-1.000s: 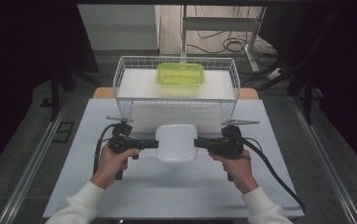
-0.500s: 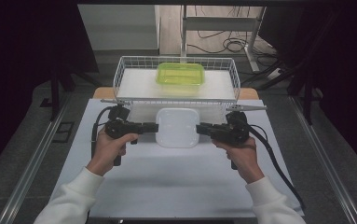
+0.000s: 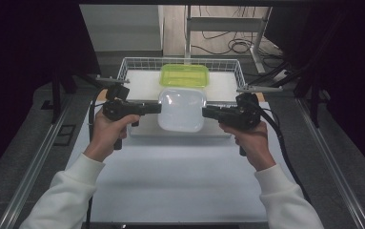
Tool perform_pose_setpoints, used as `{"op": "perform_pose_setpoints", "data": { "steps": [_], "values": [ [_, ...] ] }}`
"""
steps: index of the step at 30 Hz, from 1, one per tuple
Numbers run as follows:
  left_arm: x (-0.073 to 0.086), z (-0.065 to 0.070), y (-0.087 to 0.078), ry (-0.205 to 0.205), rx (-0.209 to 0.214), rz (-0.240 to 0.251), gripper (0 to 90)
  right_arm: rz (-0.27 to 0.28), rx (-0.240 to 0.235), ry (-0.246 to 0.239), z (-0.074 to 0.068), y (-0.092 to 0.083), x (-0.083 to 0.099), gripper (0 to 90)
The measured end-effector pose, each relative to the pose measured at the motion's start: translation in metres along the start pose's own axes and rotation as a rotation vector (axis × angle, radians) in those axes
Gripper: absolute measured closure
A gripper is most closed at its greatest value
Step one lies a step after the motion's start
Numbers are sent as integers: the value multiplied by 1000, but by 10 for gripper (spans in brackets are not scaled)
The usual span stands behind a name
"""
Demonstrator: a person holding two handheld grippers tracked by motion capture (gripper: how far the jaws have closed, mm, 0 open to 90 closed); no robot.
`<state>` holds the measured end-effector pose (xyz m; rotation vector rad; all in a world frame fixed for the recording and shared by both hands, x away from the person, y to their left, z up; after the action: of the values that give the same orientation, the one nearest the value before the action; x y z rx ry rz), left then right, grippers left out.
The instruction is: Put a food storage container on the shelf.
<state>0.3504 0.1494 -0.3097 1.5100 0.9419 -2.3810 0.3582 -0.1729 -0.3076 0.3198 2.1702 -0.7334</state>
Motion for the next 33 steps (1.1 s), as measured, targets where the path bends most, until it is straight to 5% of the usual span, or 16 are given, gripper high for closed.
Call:
{"op": "perform_pose_setpoints", "data": {
  "steps": [21,33],
  "values": [
    [-72,-25,-3,33,-15,2,780,53,-13,-19,-3,1,-74,751],
    [-100,-48,6,0,-15,-16,779,57,-47,53,15,14,-103,757]
  ]
}}
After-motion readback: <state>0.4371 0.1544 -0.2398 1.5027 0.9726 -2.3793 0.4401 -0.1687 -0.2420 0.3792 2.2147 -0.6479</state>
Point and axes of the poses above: each handheld gripper's, and its own axes: y roughly forward along the jaws, x roughly out of its underside, z roughly to its right, the point moved 1 cm from there along y, roughly forward along the jaws, and after that the axes turned 13 degrees about y, right-handed, at the moved point
